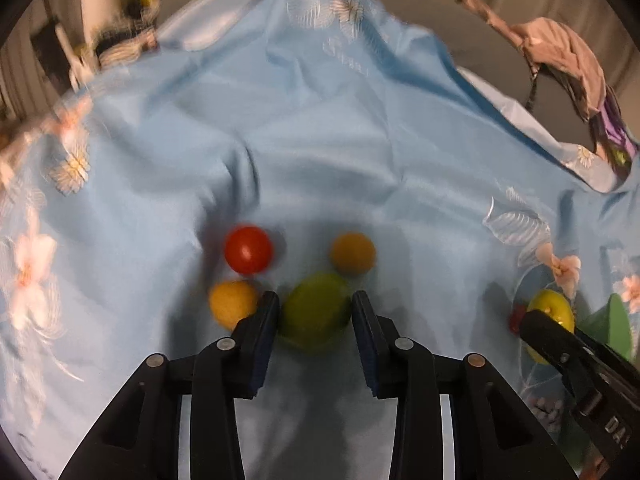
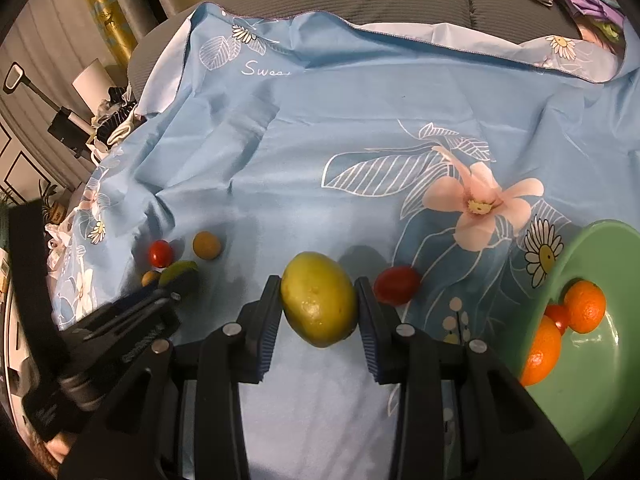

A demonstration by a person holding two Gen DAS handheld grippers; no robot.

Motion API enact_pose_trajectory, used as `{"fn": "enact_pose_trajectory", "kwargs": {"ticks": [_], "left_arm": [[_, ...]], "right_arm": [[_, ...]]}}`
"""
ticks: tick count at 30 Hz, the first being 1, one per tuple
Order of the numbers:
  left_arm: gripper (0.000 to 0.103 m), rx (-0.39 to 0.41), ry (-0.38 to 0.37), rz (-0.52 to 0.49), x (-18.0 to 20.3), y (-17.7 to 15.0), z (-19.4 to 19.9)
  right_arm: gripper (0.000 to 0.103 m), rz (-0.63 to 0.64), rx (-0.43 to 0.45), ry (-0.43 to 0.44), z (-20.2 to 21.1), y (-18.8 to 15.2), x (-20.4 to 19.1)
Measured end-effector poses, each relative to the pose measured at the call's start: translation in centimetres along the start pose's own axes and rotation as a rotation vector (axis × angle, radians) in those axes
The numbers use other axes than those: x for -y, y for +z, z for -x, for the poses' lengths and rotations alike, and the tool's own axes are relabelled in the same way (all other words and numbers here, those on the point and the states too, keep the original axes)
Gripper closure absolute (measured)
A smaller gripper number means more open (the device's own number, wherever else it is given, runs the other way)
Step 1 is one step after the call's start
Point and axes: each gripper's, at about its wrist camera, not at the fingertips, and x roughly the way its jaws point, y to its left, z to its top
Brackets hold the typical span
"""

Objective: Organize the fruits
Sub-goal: 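Close the left tool on the green fruit while the right tool holds the lemon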

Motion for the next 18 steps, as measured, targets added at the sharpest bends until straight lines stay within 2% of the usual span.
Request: {"fn": "enact_pose_trajectory", "kwargs": {"ticks": [2,9,12,18], "left_arm": [[0.067,0.037,0.019,-0.004,0.1,-0.1,0.2],[0.069,0.032,0.013,0.010,-0.2,-0.4,0.7],[0.069,0.079,0.006,-0.023,0.8,-0.5,2.1],[0.069,0.168,-0.056,-0.081,2.9,-1.1,6.1]], "right_arm": [[0.066,-0.001,0.006,0.003,0.2,0.0,0.0],[0.066,-0.009,0.020,0.011,0.7,0.1,0.1],[0.066,-0.015,0.031,0.017,1.1,0.1,0.3],[0.066,-0.039,0.078,0.009,3.1,-0.1,0.9]]}}
